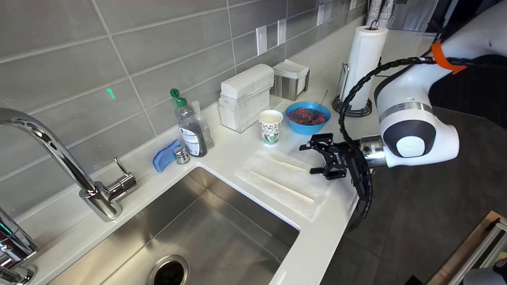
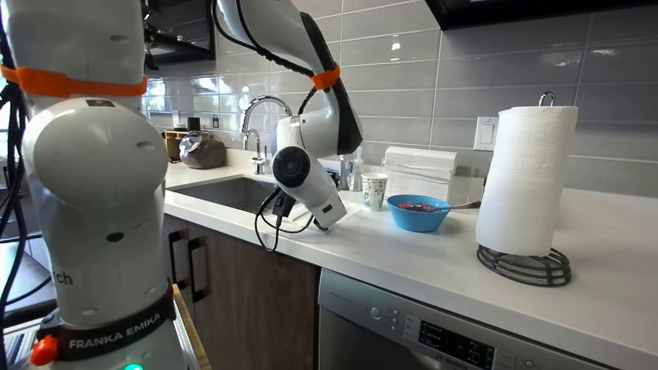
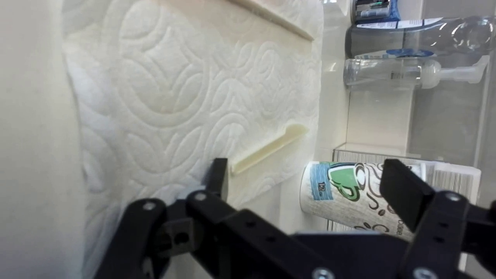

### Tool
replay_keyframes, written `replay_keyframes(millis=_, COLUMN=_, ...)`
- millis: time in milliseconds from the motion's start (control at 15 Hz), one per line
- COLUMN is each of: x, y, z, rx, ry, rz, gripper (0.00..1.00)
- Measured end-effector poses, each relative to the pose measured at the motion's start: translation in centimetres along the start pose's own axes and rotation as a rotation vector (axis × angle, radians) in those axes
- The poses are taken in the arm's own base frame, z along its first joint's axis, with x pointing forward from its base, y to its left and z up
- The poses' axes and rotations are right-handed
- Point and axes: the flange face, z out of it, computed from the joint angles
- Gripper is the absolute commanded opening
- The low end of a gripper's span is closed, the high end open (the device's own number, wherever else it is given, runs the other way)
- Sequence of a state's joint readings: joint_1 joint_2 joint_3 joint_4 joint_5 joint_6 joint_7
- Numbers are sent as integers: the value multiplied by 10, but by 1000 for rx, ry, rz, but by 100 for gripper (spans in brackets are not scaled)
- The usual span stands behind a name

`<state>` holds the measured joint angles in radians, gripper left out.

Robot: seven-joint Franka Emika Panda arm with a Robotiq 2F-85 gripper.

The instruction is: Pick up the white knife, then place it on the paper towel

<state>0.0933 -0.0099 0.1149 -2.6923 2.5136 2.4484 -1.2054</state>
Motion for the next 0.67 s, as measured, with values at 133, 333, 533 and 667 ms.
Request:
replay_keyframes(millis=133, x=-7, y=-2, z=-7, rx=-57, ry=8, rz=-26, gripper=100)
replay_keyframes(millis=333, x=-40, y=-16, z=-23, rx=-158, ry=-7, rz=-129, gripper=100)
replay_keyframes(millis=533, x=-89, y=-45, z=-46, rx=-227, ry=-28, rz=-306, gripper=100)
replay_keyframes(millis=667, x=-117, y=-73, z=-65, rx=-266, ry=-13, rz=-433, gripper=100)
